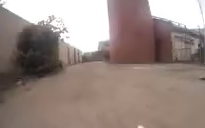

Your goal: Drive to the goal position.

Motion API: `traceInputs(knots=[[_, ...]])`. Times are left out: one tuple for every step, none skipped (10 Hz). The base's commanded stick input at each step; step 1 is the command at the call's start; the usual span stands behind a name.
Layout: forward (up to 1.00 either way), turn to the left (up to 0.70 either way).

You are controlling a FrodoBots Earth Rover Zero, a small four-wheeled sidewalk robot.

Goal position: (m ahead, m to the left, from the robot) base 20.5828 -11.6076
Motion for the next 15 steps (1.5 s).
traceInputs(knots=[[1.0,0.0],[1.0,0.0],[1.0,0.0],[1.0,0.0],[1.0,0.0],[1.0,0.0],[1.0,0.0],[1.0,0.0],[1.0,0.0],[1.0,0.0],[1.0,0.0],[1.0,0.0],[1.0,0.0],[1.0,0.0],[1.0,0.0]])
